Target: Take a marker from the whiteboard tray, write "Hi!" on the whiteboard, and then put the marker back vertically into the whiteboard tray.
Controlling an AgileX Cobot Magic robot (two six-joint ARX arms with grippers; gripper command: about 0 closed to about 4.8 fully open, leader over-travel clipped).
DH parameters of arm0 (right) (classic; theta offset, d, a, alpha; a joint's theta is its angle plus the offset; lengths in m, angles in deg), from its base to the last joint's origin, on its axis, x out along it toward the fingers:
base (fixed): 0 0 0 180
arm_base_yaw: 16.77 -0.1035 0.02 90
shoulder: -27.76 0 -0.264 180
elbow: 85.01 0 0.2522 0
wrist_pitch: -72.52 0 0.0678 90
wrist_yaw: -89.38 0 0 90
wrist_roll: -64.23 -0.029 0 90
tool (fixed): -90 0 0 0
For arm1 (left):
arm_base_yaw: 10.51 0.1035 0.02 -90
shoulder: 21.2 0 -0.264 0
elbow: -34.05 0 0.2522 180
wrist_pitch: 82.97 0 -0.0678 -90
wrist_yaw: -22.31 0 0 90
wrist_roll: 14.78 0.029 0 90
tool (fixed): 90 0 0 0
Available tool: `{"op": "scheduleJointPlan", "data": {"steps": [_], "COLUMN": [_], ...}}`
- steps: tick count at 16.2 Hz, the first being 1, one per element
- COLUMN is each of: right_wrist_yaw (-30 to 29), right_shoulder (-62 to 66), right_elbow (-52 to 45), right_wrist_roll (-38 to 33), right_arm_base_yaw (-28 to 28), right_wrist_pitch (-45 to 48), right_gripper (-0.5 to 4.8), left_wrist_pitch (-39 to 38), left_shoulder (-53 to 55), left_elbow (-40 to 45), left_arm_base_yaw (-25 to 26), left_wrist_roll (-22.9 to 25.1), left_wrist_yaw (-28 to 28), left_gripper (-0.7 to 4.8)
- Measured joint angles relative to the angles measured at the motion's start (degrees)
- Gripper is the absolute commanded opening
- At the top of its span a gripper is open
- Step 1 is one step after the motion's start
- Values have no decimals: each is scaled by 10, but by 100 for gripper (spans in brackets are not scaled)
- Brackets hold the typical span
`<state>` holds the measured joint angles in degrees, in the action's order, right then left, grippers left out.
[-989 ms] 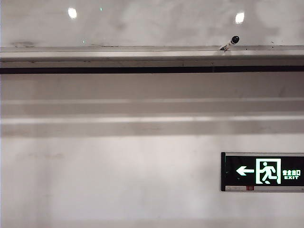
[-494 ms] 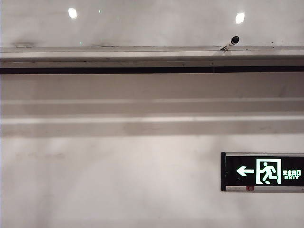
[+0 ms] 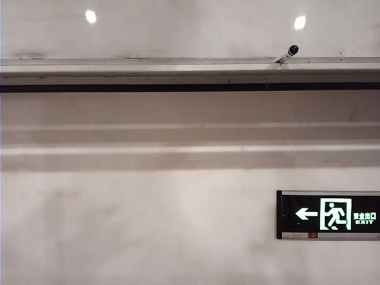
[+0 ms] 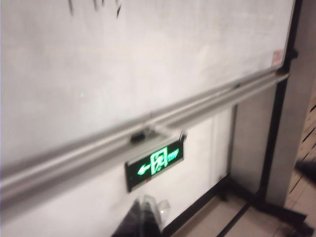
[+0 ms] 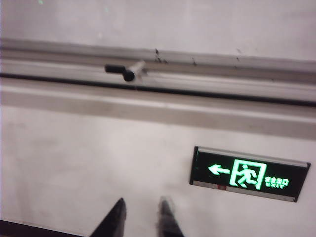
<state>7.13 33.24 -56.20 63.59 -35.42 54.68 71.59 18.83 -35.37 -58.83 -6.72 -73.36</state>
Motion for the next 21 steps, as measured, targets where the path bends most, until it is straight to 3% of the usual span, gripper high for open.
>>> {"op": "scheduleJointPlan", "data": {"steps": [4,8,11,15,18,19,21], "right_wrist_yaw": [0,0,0,0,0,0,0], "right_shoulder": [-12,-12,-12,-12,-12,-12,-12], "right_elbow": [-4,-4,-4,-4,-4,-4,-4], "right_wrist_roll": [-5,-6,-6,-6,-6,-6,-6], "right_arm_base_yaw": [0,0,0,0,0,0,0], "right_wrist_pitch": [-9,-10,-10,-10,-10,-10,-10], "right_gripper": [86,86,86,86,86,86,86], "left_wrist_pitch": [15,52,65,83,134,136,136], "left_shoulder": [-137,-269,-335,-392,-396,-396,-397], "left_elbow": [165,336,406,436,495,499,499], "left_arm_base_yaw": [0,0,0,5,124,189,268], "left_wrist_roll": [-2,-43,-40,-40,-76,-92,-97], "left_wrist_yaw": [-86,-96,-100,-134,-64,-38,-8], "left_gripper": [-6,-6,-6,-6,-6,-6,-6]}}
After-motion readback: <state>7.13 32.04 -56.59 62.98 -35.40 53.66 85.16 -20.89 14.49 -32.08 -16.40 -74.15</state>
